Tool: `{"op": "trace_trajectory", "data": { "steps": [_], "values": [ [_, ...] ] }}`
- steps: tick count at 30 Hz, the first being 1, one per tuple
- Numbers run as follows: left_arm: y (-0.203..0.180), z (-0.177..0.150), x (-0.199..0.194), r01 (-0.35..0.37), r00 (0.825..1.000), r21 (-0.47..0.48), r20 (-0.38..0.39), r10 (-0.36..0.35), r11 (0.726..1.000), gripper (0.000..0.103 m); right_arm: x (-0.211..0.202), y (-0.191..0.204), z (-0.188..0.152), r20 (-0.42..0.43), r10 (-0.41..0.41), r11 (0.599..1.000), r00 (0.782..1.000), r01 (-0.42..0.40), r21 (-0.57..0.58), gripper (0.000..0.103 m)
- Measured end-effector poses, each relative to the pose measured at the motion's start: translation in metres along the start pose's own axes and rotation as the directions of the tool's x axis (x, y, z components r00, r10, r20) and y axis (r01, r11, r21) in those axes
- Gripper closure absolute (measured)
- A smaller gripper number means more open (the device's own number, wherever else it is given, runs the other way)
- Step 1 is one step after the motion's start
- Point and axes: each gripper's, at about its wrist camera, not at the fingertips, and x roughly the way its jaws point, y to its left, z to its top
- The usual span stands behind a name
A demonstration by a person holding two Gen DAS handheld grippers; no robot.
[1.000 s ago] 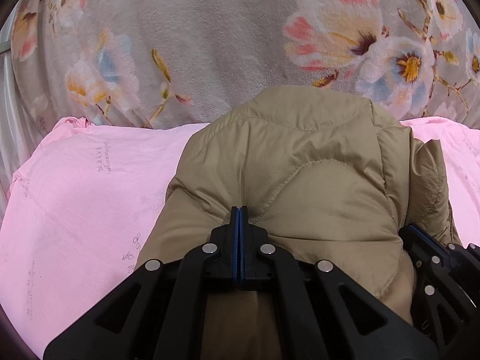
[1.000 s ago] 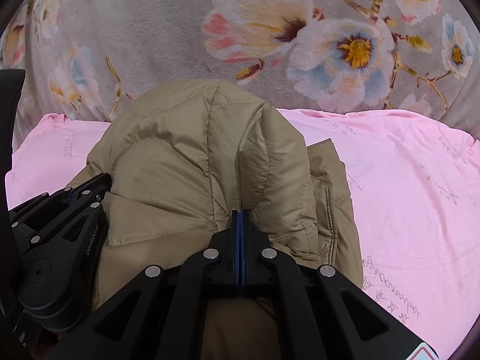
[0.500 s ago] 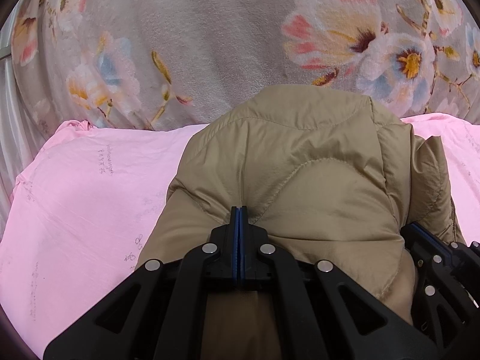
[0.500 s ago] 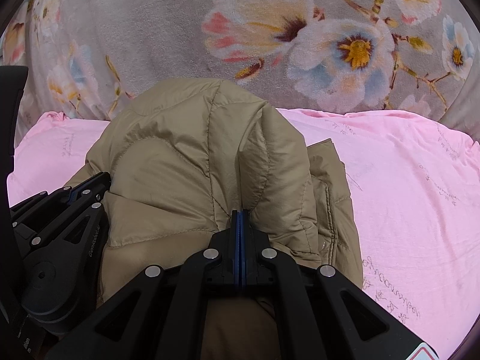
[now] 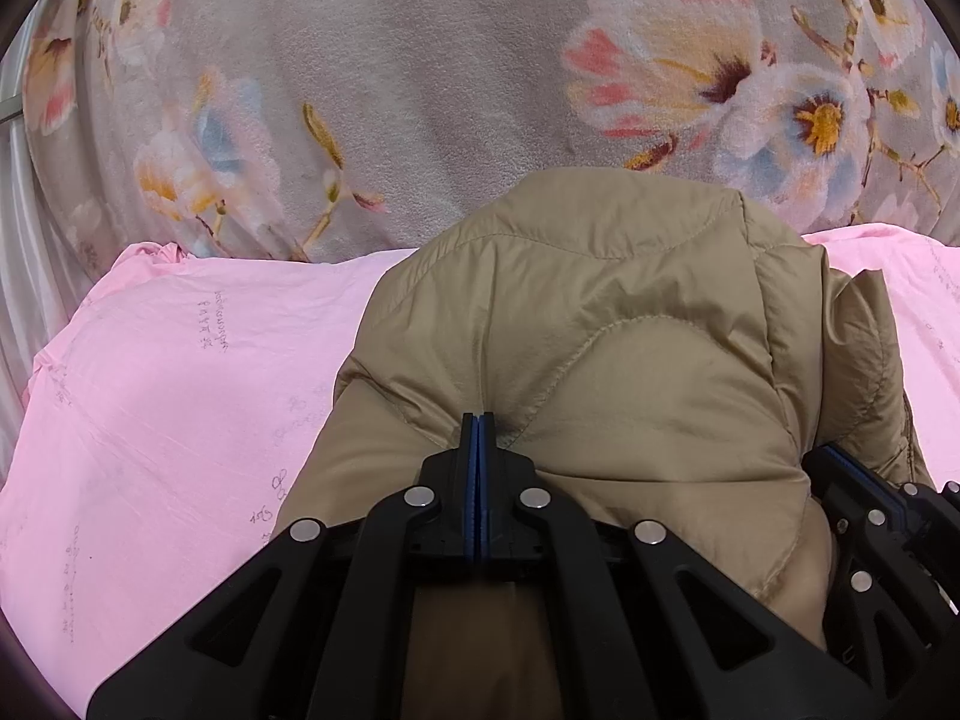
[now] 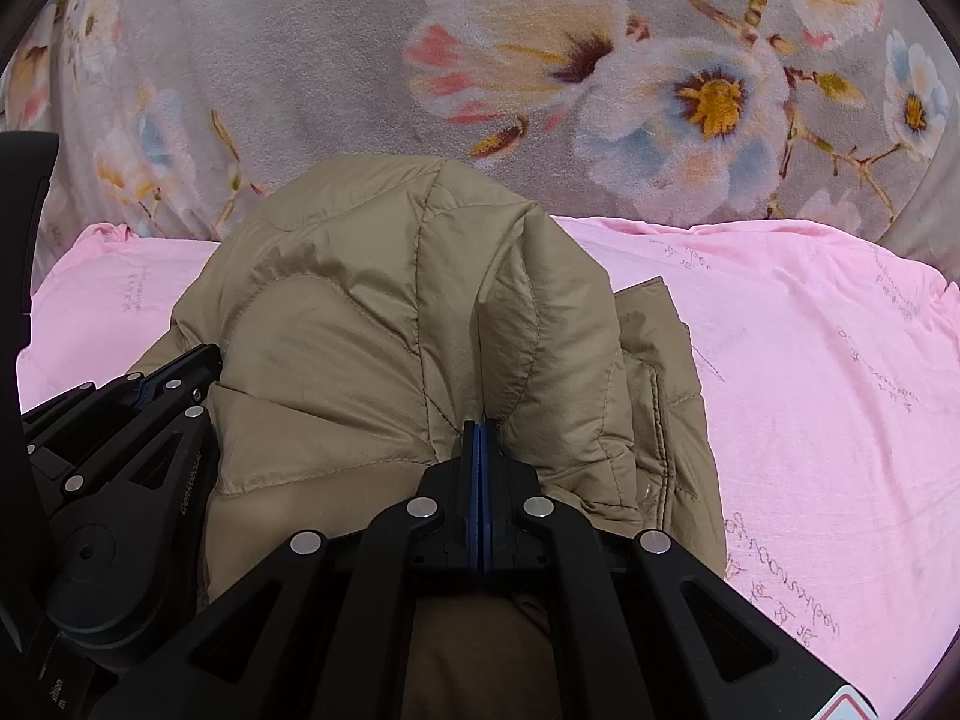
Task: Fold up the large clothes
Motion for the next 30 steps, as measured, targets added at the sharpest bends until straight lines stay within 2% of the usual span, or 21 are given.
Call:
{"op": "trace_trajectory", "data": {
  "steps": [2, 6, 10, 13, 15, 17, 18, 20, 24, 30],
  "values": [
    [0.000, 0.000, 0.000, 0.006, 1.000, -0.004, 0.002, -0.006, 1.000, 0.103, 0.000, -0.003, 0.001, -0.001, 0.021, 1.000, 1.000, -0.021, 0.011, 0.103],
    [0.017, 0.006, -0.004, 0.102, 0.995, -0.052, -0.017, -0.103, 0.993, 0.103, -0.011, -0.017, 0.016, -0.032, 0.086, 0.996, 0.996, -0.084, 0.040, 0.103],
    [0.036, 0.035, -0.009, 0.165, 0.983, -0.108, -0.066, -0.173, 0.980, 0.103, -0.043, -0.037, 0.059, 0.046, 0.119, 0.985, 0.992, -0.123, 0.118, 0.100],
    [0.043, 0.069, -0.008, 0.159, 0.984, -0.145, -0.053, -0.168, 0.977, 0.103, -0.032, -0.042, 0.084, 0.037, 0.136, 0.977, 0.990, -0.140, 0.159, 0.100],
    [0.039, 0.085, 0.000, 0.137, 0.988, -0.137, -0.049, -0.145, 0.981, 0.103, -0.011, -0.041, 0.089, 0.003, 0.084, 0.986, 0.996, -0.084, 0.143, 0.100],
    [0.030, 0.092, 0.018, 0.127, 0.987, -0.113, -0.084, -0.137, 0.985, 0.103, 0.017, -0.048, 0.085, -0.053, 0.036, 0.987, 0.998, -0.027, 0.157, 0.100],
    [0.025, 0.090, 0.033, 0.123, 0.982, -0.103, -0.129, -0.136, 0.987, 0.103, 0.033, -0.054, 0.077, -0.090, 0.036, 0.984, 0.995, -0.019, 0.177, 0.103],
    [0.020, 0.083, 0.052, 0.118, 0.977, -0.098, -0.167, -0.133, 0.988, 0.103, 0.045, -0.062, 0.064, -0.109, 0.074, 0.976, 0.991, -0.049, 0.214, 0.103],
    [0.008, 0.067, 0.057, 0.081, 0.989, -0.059, -0.121, -0.088, 0.995, 0.103, 0.047, -0.066, 0.050, -0.088, 0.077, 0.978, 0.993, -0.058, 0.199, 0.103],
    [0.003, 0.057, 0.064, 0.060, 0.994, -0.064, -0.087, -0.066, 0.996, 0.103, 0.050, -0.066, 0.043, -0.091, 0.085, 0.977, 0.992, -0.065, 0.204, 0.103]
  ]
}}
